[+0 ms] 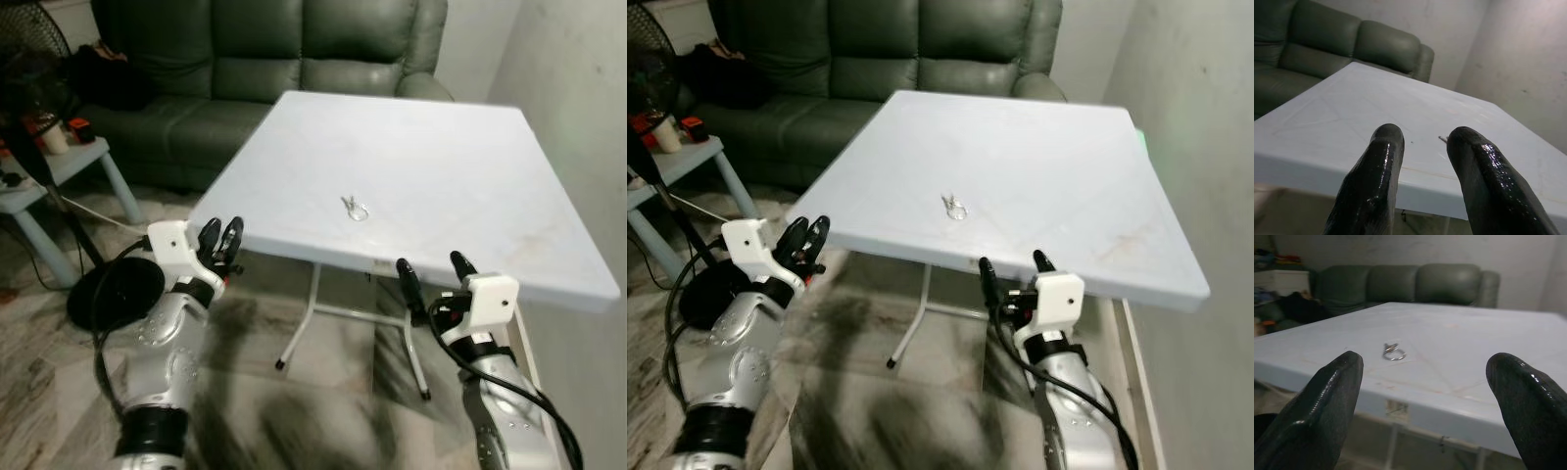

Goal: Hang keys on a hook

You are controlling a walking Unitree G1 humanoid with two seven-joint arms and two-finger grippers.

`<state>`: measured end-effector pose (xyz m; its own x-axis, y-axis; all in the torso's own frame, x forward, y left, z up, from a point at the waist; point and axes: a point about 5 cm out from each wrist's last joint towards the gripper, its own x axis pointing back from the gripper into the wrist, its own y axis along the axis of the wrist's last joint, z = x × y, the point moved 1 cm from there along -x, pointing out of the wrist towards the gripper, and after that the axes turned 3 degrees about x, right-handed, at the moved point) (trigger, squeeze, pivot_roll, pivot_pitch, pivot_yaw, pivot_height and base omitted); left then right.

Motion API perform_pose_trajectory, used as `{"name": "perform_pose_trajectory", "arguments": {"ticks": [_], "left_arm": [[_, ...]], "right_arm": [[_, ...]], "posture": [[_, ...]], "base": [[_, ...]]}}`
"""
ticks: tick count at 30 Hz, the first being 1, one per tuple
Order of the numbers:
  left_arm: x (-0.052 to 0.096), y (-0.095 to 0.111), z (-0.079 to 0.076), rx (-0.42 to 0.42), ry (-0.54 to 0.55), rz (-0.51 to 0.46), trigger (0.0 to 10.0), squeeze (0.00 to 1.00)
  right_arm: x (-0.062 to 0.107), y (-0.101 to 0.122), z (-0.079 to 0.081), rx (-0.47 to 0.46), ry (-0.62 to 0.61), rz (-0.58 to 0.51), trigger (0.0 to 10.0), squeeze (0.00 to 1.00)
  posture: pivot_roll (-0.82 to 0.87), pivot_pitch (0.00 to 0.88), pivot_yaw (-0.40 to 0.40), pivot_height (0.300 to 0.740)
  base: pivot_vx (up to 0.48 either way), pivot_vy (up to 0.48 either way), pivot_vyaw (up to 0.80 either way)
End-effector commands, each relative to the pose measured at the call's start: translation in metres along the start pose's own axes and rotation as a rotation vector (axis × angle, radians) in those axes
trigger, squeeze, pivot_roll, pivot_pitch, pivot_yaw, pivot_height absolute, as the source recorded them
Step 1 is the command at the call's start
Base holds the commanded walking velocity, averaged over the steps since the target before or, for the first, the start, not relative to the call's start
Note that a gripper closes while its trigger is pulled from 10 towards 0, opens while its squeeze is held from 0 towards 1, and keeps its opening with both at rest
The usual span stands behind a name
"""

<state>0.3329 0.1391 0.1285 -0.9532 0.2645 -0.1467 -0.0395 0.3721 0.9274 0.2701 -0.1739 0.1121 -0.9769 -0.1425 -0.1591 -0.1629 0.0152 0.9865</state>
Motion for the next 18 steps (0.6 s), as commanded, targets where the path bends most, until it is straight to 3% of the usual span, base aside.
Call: {"name": "perform_pose_trajectory", "arguments": {"ticks": [1,9,18], "left_arm": [[0.0012,0.0064,0.0079,-0.033,0.027,-0.015,10.0,0.00],[0.0031,0.0002,0.0074,-0.088,0.028,0.022,10.0,0.00],[0.0033,-0.0007,0.0098,-0.088,0.037,0.031,10.0,0.00]], "right_arm": [[-0.0043,0.0042,0.0063,-0.017,0.021,-0.017,10.0,0.00],[-0.0056,0.0050,0.0050,-0.011,0.027,-0.018,10.0,0.00],[-0.0085,0.0058,0.0046,-0.007,0.035,-0.019,10.0,0.00]], "posture": [[0.02,0.000,-0.003,0.740],[0.03,0.000,-0.007,0.740],[0.03,0.000,-0.011,0.740]], "base": [[0.000,0.000,0.00],[0.000,0.000,0.00],[0.000,0.000,0.00]]}}
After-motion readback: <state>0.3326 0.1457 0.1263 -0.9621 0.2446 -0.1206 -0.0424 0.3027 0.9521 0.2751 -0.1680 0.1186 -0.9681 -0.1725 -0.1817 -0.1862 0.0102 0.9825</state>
